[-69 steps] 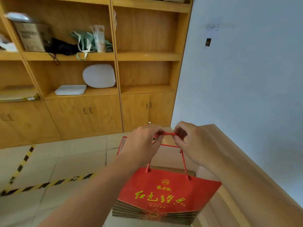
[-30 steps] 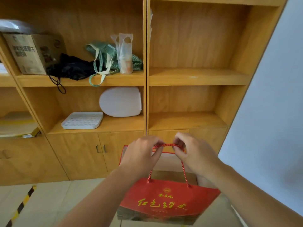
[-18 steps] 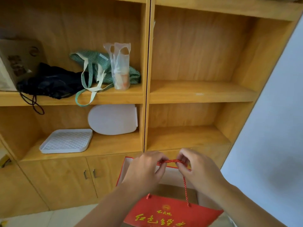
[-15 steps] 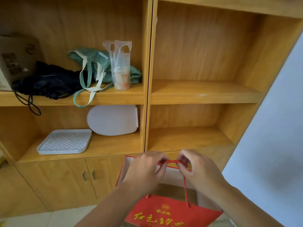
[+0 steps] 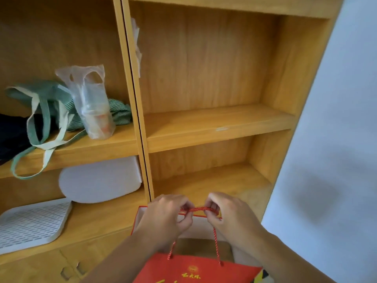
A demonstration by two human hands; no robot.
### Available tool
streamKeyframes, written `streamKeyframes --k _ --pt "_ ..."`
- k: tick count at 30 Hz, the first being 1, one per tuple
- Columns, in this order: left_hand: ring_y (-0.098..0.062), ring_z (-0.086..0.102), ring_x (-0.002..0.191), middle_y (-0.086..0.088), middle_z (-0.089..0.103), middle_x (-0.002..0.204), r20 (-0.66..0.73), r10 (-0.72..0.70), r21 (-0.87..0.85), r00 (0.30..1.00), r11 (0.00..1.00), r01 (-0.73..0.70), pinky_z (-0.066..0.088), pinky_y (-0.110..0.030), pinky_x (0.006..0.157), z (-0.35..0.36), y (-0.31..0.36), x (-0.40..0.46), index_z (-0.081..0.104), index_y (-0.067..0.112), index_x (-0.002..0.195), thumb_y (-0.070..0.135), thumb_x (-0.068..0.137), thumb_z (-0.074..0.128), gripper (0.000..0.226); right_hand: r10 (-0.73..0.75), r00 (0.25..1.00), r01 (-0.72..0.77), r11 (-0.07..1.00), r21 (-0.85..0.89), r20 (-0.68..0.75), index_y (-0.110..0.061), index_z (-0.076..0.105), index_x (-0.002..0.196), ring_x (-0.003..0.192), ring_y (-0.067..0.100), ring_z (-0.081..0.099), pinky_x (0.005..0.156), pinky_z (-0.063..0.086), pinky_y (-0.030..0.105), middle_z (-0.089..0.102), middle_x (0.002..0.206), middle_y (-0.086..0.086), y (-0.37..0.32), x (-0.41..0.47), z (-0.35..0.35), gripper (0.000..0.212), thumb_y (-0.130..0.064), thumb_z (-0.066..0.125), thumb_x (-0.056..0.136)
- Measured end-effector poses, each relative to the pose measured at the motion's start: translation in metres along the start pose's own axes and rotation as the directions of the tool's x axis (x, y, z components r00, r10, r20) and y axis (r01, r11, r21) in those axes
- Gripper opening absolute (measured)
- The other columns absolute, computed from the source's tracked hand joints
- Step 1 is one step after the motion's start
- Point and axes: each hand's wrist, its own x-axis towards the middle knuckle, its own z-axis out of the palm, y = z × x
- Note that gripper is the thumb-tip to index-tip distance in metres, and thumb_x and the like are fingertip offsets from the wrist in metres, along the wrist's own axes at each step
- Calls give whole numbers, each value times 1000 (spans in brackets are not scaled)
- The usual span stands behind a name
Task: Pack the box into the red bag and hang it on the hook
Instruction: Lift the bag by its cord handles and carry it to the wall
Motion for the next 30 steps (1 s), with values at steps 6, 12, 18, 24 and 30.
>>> streamKeyframes --k 6,12,18,24,30 --pt "-1 62 82 20 69 82 57 146 -24 988 989 -145 52 -28 77 32 29 68 64 36 85 45 81 53 14 107 990 -109 994 -12 -95 -24 64 87 71 14 59 64 53 38 67 78 -7 52 -5 -34 5 -25 66 91" --pt "-7 63 79 18 72 81 71 330 -142 941 938 -317 55 -38 72 55 75 129 66 33 84 45 74 54 19 277 943 -294 953 -75 -183 -25 64 89 70 11 53 67 50 35 59 77 -12 92 -22 -71 4 -28 64 92" --pt "-6 63 75 15 69 75 95 518 -317 850 825 -467 53 -37 67 84 122 184 63 31 80 32 75 64 5 436 847 -502 844 -189 -304 -24 64 91 74 15 60 67 53 34 68 84 -8 119 -43 -108 6 -21 67 86" --pt "-4 66 78 18 70 79 102 693 -460 713 669 -584 57 -32 67 99 159 230 65 34 84 34 79 62 6 565 692 -691 698 -187 -449 -30 56 87 77 13 61 70 54 29 66 84 -11 125 -63 -134 16 -20 69 88" --pt "-1 66 83 18 72 88 72 772 -538 632 563 -627 59 -22 74 105 184 256 70 34 93 27 87 72 10 561 591 -753 642 -145 -580 -26 60 87 77 13 63 72 58 37 66 82 -10 125 -71 -151 12 -17 68 89"
